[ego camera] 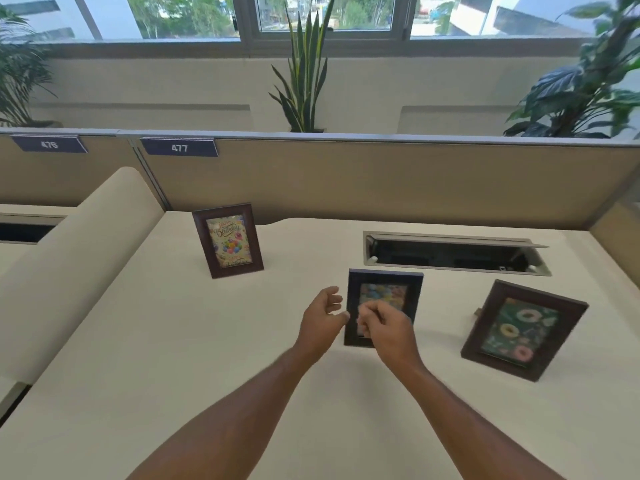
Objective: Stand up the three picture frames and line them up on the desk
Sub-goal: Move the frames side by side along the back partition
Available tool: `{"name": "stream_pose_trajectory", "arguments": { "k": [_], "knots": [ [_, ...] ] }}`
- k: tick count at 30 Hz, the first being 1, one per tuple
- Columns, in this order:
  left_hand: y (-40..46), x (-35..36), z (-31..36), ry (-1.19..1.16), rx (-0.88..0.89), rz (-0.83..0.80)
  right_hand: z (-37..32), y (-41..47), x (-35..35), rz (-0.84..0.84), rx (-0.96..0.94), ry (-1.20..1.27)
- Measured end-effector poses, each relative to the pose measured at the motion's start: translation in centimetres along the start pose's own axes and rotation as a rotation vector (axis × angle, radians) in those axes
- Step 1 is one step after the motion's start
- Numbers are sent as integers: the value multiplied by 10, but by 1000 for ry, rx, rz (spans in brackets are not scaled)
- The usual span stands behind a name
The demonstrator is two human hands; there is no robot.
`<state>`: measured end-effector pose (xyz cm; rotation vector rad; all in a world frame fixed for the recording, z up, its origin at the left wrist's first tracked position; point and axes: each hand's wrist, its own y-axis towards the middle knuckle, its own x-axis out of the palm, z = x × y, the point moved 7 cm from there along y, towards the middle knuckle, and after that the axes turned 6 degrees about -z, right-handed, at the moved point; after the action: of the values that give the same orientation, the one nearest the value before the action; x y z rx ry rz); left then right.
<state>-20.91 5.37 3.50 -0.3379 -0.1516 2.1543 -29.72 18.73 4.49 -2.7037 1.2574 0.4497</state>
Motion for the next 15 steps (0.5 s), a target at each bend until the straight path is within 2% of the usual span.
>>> {"name": "stream_pose_trajectory", "arguments": {
  "k": [3, 7, 12, 15],
  "knots": [
    [2, 25, 2, -32, -15, -57, 14, -8, -40, 143, 37, -17],
    [13, 32, 4, -73, -86, -35, 29, -6, -83, 330, 74, -71],
    [32, 32, 7, -120, -170, -95, 41, 21, -84, 131, 127, -33],
    [42, 34, 8, -112, -184, -144, 45, 31, -81, 107, 141, -45]
  ]
}}
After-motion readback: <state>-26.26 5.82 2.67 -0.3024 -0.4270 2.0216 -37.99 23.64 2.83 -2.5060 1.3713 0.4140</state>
